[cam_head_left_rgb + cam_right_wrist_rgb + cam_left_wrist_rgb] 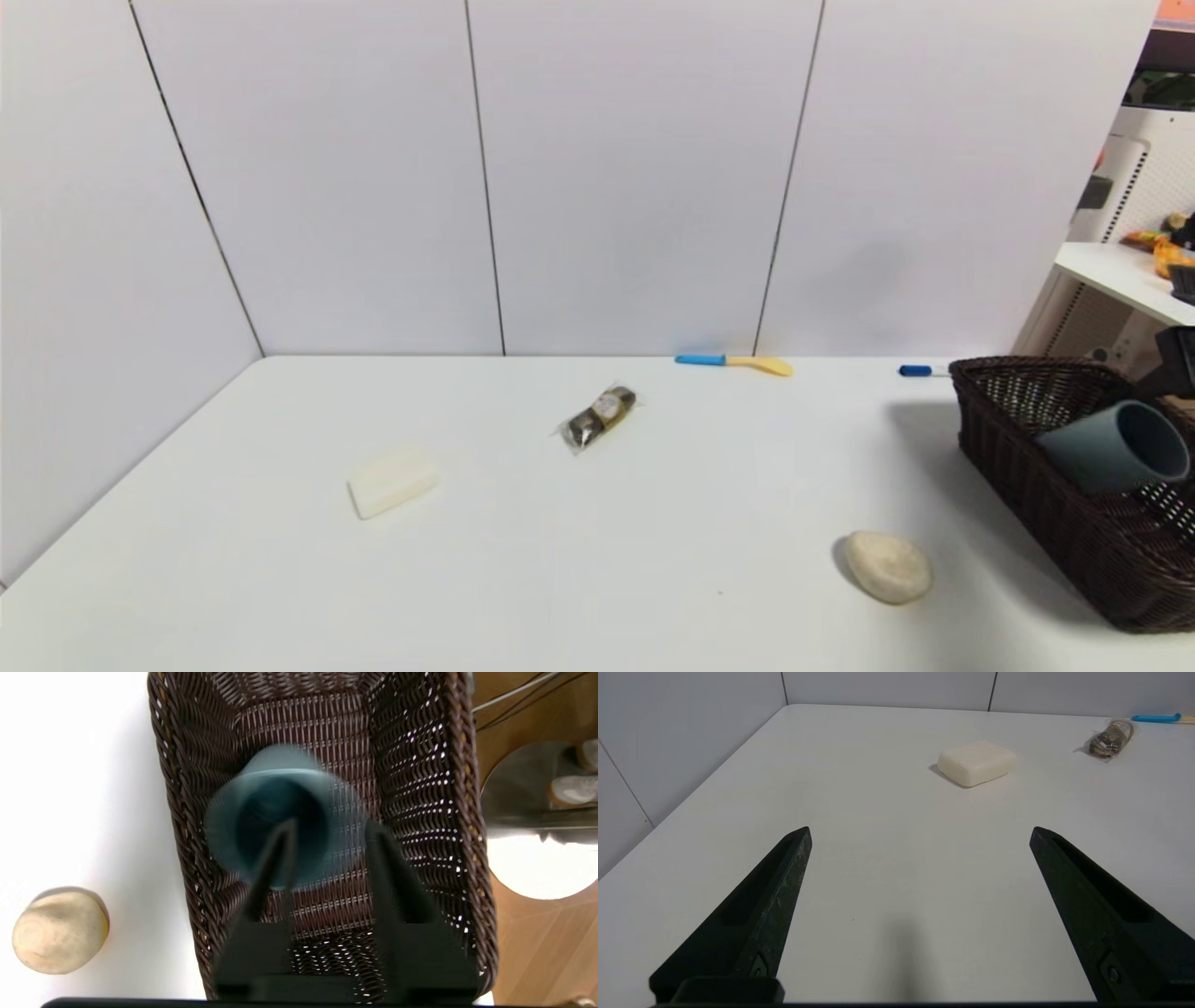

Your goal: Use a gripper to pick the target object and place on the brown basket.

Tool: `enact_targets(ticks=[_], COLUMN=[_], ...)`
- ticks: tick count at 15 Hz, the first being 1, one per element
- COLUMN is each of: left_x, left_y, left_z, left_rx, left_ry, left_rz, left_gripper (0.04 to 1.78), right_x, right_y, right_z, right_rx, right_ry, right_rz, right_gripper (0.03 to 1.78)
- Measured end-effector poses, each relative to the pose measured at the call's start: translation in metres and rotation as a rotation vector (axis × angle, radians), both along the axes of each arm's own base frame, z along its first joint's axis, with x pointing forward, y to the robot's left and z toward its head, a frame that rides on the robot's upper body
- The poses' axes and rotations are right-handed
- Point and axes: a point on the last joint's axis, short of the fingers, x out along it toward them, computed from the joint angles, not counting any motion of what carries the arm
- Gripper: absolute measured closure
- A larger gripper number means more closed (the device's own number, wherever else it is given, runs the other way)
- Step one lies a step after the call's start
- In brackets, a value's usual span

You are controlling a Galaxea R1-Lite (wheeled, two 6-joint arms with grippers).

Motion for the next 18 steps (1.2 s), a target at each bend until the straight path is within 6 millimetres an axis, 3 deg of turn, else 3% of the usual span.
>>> enact_targets(ticks=[2,5,8,10,15,18], left_x=[0.000,0.000,0.000,0.000,0.000,0.000], left_y=[0.000,0.000,0.000,0.000,0.000,0.000], left_z=[0.000,0.000,0.000,0.000,0.000,0.000], left_rx=[0.000,0.000,0.000,0.000,0.000,0.000], left_ry=[0.000,0.000,0.000,0.000,0.000,0.000], left_rz=[0.000,0.000,0.000,0.000,-0.001,0.000], left_gripper=[0.13,0.13,0.13,0.13,0.13,0.13], right_x=[-0.001,-0.014,-0.053,-0.087,-0.178,-0.220], right_y=[0.000,0.004,0.020,0.034,0.067,0.081], right_z=[-0.004,0.007,0.025,0.022,-0.045,-0.091], right_rx=[-0.002,-0.016,-0.046,-0.065,-0.123,-0.138], right_ry=[0.001,-0.042,-0.137,-0.203,-0.439,-0.664], right_rz=[0.000,-0.002,0.011,0.027,0.084,0.170], right_gripper=[0.90,0.64,0.47,0.39,0.25,0.20])
